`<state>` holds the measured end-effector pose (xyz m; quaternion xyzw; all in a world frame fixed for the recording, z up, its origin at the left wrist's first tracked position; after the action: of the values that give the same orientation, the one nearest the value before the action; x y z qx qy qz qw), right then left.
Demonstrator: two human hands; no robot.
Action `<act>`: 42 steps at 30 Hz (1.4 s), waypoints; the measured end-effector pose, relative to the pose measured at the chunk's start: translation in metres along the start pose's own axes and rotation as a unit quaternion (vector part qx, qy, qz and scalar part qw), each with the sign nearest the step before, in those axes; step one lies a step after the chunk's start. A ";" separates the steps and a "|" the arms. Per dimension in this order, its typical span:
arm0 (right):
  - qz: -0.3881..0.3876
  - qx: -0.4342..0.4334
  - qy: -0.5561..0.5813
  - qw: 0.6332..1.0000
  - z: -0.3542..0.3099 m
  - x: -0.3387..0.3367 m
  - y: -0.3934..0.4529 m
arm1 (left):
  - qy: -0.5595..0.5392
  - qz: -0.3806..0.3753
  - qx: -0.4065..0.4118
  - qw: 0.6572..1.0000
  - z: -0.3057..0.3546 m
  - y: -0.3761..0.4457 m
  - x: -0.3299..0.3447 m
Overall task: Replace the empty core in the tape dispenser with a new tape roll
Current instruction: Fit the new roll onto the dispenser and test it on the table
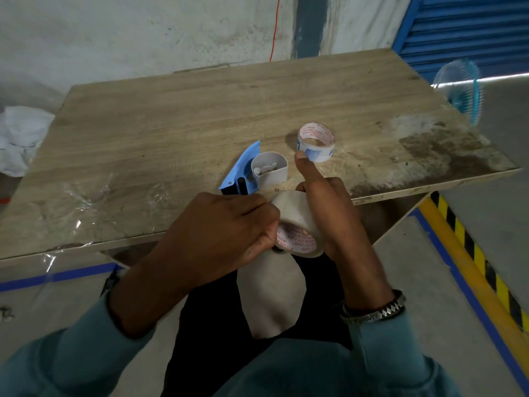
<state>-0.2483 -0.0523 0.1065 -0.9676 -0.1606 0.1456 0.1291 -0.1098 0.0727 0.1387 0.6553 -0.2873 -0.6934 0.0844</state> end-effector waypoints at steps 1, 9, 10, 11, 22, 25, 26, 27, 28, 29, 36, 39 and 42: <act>0.002 -0.001 0.001 1.000 0.000 0.000 0.000 | 0.005 0.006 0.002 1.000 0.001 0.000 0.000; 0.008 -0.024 0.027 0.999 -0.002 -0.001 -0.001 | -0.094 0.080 -0.110 0.986 0.000 -0.004 0.010; 0.008 -0.024 0.032 0.999 -0.002 -0.002 -0.002 | -0.147 0.090 -0.163 0.971 -0.001 -0.005 0.011; 0.009 -0.029 0.033 0.999 -0.002 -0.003 -0.002 | -0.213 0.095 -0.218 0.948 -0.001 -0.005 0.011; 0.017 -0.056 0.046 0.997 -0.005 0.003 -0.006 | -0.564 -0.106 -0.504 0.646 -0.005 -0.003 0.023; 0.011 -0.061 0.034 0.998 -0.004 0.003 -0.008 | -0.595 -0.116 -0.525 0.598 0.000 -0.001 0.025; 0.013 -0.061 0.037 0.997 -0.004 0.003 -0.008 | -0.599 -0.109 -0.528 0.593 0.000 -0.002 0.026; 0.017 -0.062 0.040 0.997 -0.004 0.001 -0.007 | -0.602 -0.102 -0.533 0.586 0.000 -0.004 0.027; 0.021 -0.063 0.042 0.997 -0.004 0.000 -0.006 | -0.603 -0.097 -0.536 0.583 -0.001 -0.004 0.027; 0.025 -0.066 0.041 0.997 -0.005 -0.002 -0.006 | -0.604 -0.093 -0.537 0.582 -0.002 -0.004 0.027; 0.023 -0.070 0.012 0.997 -0.004 0.000 -0.005 | -0.604 -0.112 -0.524 0.590 0.005 -0.001 0.031; 0.021 -0.087 -0.012 0.996 -0.005 0.003 -0.006 | -0.614 -0.096 -0.509 0.595 0.004 -0.002 0.032; 0.028 -0.101 -0.009 0.994 -0.005 0.001 -0.006 | -0.617 -0.089 -0.494 0.606 -0.001 -0.004 0.031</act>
<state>-0.2478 -0.0475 0.1129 -0.9784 -0.1485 0.1413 0.0253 -0.1114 0.0599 0.1101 -0.0466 0.1746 -0.9742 0.1354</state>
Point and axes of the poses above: each hand's wrist, its own y-axis towards the middle knuckle, its own x-axis out of the palm, z = x × y, the point moved 1 cm from there along y, towards the middle knuckle, and after that the axes turned 3 degrees about -x, right-handed, at the moved point
